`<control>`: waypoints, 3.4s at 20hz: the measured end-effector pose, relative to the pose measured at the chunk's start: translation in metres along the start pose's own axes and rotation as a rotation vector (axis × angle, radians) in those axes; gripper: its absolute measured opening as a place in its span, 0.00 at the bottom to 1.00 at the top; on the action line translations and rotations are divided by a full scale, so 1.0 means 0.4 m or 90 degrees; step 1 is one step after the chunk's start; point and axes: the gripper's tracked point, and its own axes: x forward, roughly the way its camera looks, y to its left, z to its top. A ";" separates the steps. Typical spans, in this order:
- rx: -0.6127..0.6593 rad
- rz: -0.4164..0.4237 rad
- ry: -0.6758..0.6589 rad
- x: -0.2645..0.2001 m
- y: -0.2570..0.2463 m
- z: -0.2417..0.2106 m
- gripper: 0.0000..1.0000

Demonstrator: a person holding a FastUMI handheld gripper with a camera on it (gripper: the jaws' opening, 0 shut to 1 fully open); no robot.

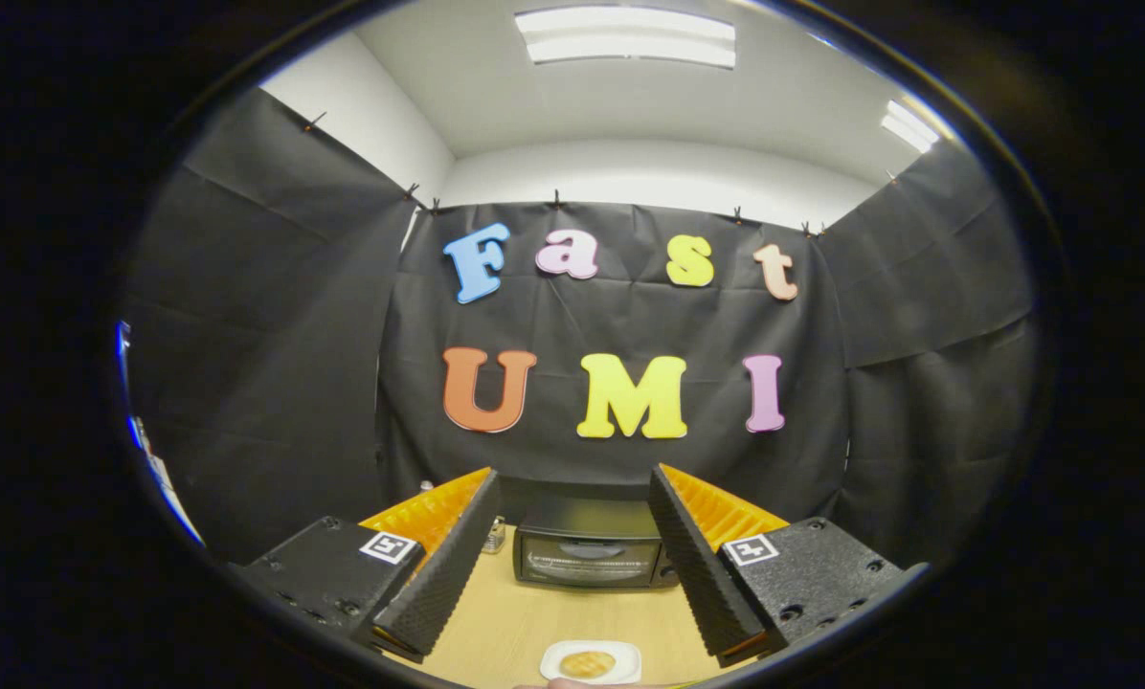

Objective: Open the toaster oven, put the food inside, and close the toaster oven door.

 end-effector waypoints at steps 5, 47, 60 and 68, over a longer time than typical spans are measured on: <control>0.016 -0.034 -0.001 0.020 -0.049 -0.031 1.00; 0.070 -0.031 0.219 0.797 -0.159 -0.749 1.00; 0.045 -0.045 0.264 0.700 -0.150 -0.771 1.00; 0.028 -0.044 0.338 0.514 -0.132 -0.853 1.00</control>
